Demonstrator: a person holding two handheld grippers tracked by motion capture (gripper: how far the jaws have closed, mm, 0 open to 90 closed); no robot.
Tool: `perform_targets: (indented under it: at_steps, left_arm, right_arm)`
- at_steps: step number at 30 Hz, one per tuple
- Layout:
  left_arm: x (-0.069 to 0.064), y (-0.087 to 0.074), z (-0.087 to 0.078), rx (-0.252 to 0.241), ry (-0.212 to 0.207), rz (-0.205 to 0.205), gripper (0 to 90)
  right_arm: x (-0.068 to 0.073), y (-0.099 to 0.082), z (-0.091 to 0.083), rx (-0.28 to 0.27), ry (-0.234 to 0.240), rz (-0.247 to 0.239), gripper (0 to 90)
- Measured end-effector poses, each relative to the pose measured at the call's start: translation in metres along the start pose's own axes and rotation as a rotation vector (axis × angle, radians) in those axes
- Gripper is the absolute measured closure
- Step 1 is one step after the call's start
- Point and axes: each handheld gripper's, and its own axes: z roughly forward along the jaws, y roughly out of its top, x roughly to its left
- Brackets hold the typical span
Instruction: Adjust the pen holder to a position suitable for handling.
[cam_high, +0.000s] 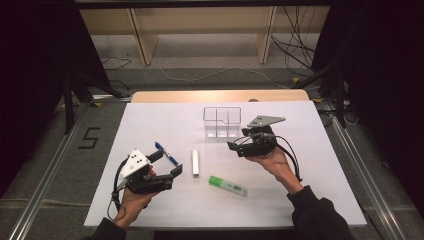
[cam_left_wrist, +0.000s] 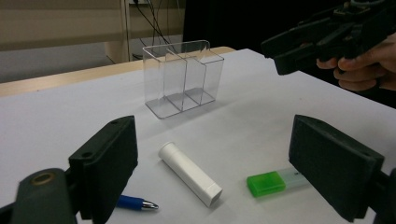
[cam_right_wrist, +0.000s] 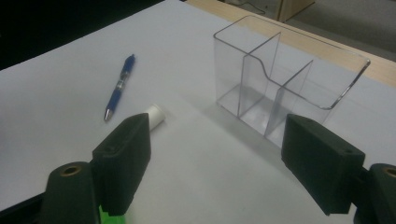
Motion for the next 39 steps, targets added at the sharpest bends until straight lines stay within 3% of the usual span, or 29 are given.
perform_targets:
  at_steps: [2,11,19,28,39]
  left_arm:
    - [0.003,0.001,0.002,0.009,-0.013,-0.02,15.1]
    - [0.012,0.007,0.007,0.047,0.008,-0.025,15.3]
    - [0.021,0.012,0.012,0.086,0.029,-0.017,15.3]
    - [0.031,0.016,0.031,0.244,-0.002,0.042,15.3]
    - [0.041,0.02,0.049,0.342,0.023,0.132,15.3]
  right_arm:
    - [0.003,-0.001,0.0,0.005,0.012,0.001,24.6]
    - [0.019,-0.008,-0.002,-0.022,0.062,-0.006,24.3]
    - [0.026,-0.016,-0.013,-0.042,0.071,-0.022,24.2]
    - [0.028,-0.025,-0.017,-0.034,0.083,-0.011,23.4]
    - [0.03,-0.034,-0.023,-0.032,0.095,-0.004,22.0]
